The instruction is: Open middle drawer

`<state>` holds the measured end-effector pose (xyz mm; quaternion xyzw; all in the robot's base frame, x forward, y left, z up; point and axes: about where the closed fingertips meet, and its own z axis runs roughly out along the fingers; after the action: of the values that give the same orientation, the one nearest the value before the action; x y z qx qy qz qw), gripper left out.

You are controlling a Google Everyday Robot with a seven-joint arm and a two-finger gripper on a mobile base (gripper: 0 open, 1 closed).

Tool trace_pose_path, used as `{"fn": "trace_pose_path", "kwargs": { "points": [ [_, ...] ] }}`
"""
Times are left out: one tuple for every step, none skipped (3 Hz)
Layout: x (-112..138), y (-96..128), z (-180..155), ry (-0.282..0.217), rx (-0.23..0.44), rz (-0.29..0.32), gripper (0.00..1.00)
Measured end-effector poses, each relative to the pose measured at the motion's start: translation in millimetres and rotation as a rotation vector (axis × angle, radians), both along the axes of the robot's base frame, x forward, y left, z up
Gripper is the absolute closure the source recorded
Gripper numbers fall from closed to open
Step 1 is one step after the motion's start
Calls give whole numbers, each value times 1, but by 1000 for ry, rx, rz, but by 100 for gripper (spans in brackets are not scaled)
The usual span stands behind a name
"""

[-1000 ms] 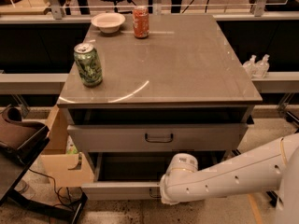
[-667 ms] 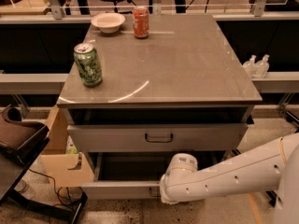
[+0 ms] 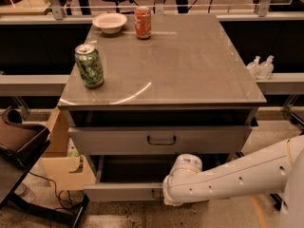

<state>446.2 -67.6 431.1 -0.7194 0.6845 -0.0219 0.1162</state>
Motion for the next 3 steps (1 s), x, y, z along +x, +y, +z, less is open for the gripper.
{"fn": "trace_pose_path", "kwargs": {
  "points": [
    [11,-5,14,-6,1,8,100],
    [59,-32,67,-53,-10,-67,100],
    [90,-45,113,-45,6,-92,100]
  ]
}}
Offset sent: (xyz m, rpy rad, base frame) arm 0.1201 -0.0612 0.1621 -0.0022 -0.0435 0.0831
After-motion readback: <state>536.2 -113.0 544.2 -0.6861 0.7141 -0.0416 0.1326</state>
